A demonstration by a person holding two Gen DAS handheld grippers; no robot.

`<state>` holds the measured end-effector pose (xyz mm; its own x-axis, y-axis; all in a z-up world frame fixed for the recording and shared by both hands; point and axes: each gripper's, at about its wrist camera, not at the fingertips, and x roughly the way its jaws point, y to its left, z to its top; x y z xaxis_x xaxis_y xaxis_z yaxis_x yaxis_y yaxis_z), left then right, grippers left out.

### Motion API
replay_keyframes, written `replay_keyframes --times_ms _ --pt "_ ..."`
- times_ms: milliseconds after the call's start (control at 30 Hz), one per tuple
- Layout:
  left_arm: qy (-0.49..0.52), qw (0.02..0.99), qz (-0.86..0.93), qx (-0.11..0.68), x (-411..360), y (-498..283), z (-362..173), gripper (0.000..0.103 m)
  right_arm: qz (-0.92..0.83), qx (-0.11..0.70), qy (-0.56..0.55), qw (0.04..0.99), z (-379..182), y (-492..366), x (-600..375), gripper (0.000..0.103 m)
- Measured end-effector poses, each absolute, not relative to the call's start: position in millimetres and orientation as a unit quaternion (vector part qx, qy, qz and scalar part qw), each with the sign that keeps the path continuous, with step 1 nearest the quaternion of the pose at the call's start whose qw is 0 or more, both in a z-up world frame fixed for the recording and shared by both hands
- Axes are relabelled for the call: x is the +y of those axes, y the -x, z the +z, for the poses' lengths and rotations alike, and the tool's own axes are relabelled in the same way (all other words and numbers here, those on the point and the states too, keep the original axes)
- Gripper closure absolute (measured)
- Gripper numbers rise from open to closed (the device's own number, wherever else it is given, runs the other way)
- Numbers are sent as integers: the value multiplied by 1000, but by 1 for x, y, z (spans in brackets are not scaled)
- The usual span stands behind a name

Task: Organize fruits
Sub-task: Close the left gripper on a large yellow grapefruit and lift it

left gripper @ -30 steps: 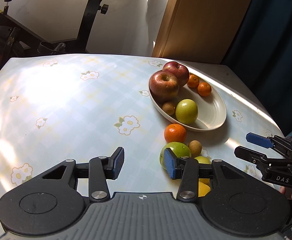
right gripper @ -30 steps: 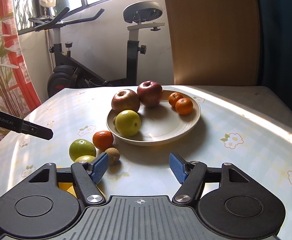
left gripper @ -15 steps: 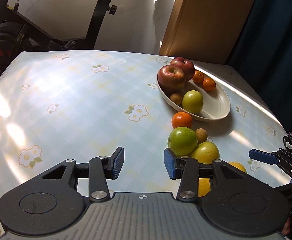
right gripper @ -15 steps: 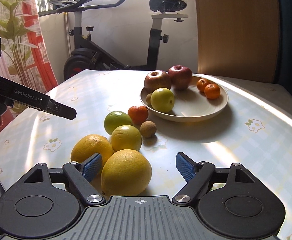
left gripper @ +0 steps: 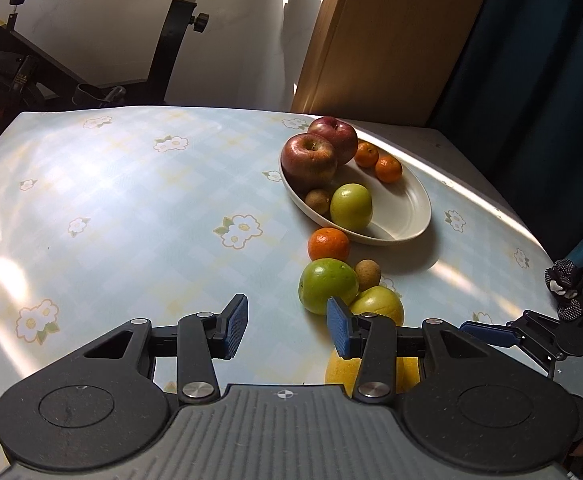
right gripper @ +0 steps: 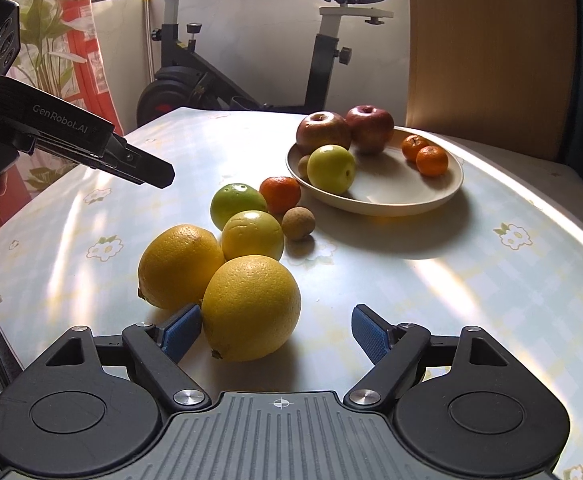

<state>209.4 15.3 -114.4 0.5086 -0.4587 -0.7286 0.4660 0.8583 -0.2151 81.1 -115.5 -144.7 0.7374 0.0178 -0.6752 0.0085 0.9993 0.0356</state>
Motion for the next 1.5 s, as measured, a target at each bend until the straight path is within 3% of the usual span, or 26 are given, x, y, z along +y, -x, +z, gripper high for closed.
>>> replay_keyframes --times_ms 467,533,667,967,1500 --pt "-21 833 -342 435 -42 -198 -121 69 14 359 -35 933 -145 -69 -124 35" --pt "-24 824 -352 444 -48 -198 -125 77 15 358 -38 933 -145 -69 -125 35" --pt "-30 808 -371 457 -59 -196 -131 77 21 359 -46 932 -147 -68 -127 36" --pt "-8 791 -390 472 -67 -202 -136 77 42 369 -49 927 -155 -72 -122 56" --pt "61 769 -398 496 -84 -217 -145 77 15 351 -9 936 -155 -67 -141 57"
